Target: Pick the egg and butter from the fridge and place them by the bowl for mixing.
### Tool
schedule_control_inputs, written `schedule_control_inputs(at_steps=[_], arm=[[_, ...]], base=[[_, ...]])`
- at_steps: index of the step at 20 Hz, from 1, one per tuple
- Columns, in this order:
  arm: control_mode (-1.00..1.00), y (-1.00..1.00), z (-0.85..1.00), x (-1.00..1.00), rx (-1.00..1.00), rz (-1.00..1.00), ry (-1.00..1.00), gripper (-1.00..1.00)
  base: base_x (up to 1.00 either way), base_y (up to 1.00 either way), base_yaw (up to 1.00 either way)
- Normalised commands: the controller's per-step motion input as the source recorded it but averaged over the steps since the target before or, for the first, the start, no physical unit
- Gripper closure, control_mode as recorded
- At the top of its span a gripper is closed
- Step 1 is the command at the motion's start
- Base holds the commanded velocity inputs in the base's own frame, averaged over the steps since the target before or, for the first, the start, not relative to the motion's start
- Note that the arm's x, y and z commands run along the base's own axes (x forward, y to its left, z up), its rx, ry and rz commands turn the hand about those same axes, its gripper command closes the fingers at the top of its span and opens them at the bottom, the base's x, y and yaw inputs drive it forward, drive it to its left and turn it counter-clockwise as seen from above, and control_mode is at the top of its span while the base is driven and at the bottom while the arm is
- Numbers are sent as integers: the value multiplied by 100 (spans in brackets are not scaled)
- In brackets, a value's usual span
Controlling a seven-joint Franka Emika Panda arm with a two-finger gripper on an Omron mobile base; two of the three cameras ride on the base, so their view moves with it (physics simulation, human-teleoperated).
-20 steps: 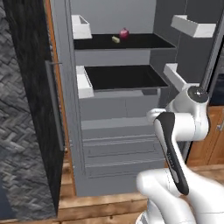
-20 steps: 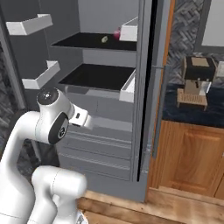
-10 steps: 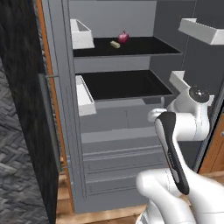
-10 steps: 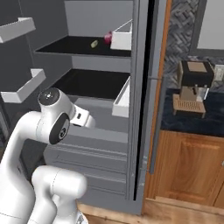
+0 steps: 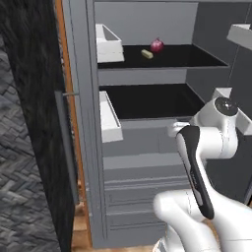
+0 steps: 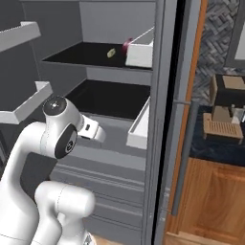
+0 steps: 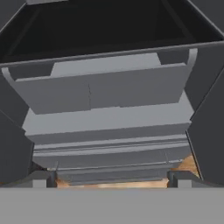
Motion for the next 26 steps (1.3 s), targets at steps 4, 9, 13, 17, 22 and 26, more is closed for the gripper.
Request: schedule_control_inputs(at_steps=[4,9,13,17,22,26], arm=[[100,0,0,0,0,0,0,-100],[100,0,0,0,0,0,0,-100],[100,0,0,0,0,0,0,-100],[100,0,0,0,0,0,0,-100],[100,0,0,0,0,0,0,-100],[100,0,0,0,0,0,0,-100]], base=[[59,0,23],[57,0,14],[37,0,0],[31,1,-1],[8,3,-1],[0,0,0]])
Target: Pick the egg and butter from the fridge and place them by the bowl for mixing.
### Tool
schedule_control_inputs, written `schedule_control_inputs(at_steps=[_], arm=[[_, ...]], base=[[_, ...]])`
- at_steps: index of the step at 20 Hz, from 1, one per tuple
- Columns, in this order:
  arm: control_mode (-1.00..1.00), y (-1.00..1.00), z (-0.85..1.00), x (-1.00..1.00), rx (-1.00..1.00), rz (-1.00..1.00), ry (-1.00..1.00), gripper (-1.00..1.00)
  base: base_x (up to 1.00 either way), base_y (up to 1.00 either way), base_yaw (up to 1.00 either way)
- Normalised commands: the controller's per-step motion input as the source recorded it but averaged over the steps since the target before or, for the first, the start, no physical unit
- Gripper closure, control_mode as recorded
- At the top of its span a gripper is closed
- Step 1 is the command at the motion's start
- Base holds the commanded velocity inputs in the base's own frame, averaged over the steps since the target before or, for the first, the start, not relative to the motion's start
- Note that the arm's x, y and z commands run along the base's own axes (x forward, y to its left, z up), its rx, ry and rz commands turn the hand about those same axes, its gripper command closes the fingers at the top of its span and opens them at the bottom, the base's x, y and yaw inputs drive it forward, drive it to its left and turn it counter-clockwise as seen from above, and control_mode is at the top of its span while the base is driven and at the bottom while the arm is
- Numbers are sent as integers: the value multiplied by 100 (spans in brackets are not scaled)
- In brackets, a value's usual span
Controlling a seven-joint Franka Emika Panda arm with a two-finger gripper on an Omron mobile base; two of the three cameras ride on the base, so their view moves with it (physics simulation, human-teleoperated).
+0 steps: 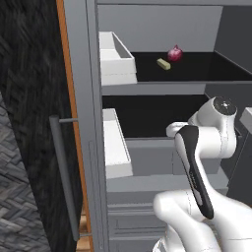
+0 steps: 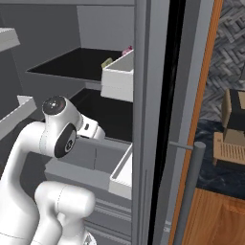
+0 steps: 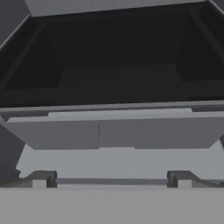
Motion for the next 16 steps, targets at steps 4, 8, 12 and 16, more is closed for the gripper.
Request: schedule_control_inputs(at_steps=[4,8,12,16], arm=[[100,0,0,0,0,0,0,-100],[-100,0,2,-2,0,0,-4,-100],[-100,10,26,-9,0,0,-25,-100],[-100,10,44,-6,0,-2,-22,-100]], base=[[0,0,0],[-3,0,0],[0,0,0],[0,0,0]])
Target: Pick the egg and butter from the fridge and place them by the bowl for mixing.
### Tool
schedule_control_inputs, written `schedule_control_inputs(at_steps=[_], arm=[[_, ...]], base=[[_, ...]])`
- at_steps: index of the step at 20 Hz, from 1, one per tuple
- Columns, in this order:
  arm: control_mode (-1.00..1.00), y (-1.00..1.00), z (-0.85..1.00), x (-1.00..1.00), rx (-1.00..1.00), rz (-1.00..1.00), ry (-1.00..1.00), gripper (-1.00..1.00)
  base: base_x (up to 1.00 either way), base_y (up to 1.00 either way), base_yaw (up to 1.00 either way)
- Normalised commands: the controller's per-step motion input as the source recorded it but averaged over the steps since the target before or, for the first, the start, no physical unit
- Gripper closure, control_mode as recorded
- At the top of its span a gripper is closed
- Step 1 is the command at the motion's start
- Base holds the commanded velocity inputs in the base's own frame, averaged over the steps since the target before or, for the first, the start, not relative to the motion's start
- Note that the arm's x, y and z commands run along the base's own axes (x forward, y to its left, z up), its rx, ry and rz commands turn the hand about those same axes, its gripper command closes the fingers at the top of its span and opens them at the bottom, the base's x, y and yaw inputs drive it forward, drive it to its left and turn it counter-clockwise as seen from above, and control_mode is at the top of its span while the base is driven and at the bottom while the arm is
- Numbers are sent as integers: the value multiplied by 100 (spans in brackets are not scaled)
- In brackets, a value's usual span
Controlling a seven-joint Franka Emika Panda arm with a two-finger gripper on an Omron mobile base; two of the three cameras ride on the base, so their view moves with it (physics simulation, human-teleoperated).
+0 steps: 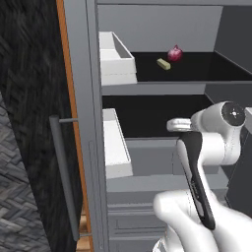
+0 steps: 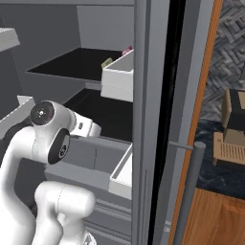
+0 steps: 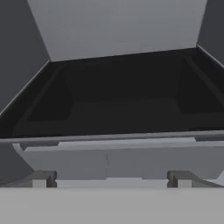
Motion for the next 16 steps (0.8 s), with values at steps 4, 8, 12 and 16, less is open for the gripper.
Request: schedule_control_inputs(at_steps=[4,8,12,16], arm=[[-100,11,54,2,-4,-3,-4,-100],[-100,0,62,4,-6,0,0,-100],[-100,-2,65,0,-3,0,2,-100],[-100,-12,65,1,0,0,5,-100]], base=[[0,0,0],[0,0,0],[0,0,0],[0,0,0]])
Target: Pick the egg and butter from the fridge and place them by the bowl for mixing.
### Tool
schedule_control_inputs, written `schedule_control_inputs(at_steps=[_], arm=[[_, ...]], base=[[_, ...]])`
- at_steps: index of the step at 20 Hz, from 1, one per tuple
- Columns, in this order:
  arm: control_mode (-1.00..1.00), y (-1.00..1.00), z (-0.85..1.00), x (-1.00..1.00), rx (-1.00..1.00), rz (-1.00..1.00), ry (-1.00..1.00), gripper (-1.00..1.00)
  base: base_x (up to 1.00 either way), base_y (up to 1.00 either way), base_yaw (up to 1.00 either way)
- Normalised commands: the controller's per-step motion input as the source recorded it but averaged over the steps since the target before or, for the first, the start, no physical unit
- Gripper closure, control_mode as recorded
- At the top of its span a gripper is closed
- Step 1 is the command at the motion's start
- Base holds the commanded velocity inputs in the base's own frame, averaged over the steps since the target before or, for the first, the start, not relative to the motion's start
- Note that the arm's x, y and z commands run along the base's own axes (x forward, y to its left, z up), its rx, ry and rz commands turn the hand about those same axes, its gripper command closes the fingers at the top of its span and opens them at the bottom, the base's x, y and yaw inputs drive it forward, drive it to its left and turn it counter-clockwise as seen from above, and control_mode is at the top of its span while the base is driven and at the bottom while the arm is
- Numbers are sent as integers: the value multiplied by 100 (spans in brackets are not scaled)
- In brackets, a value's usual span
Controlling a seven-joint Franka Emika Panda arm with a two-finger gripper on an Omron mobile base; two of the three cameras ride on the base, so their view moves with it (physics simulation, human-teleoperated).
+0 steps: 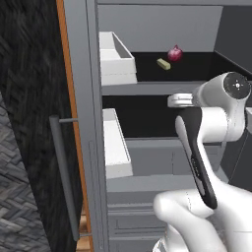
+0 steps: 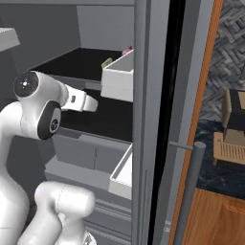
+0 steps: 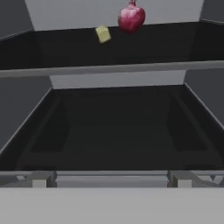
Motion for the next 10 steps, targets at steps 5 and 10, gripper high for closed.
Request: schedule_control_inputs(at_steps=[5,10], arm=[[-100,-22,48,10,0,3,1,-100],[-100,-19,22,12,-4,14,0,-100]], base=[[0,0,0],[0,0,0]])
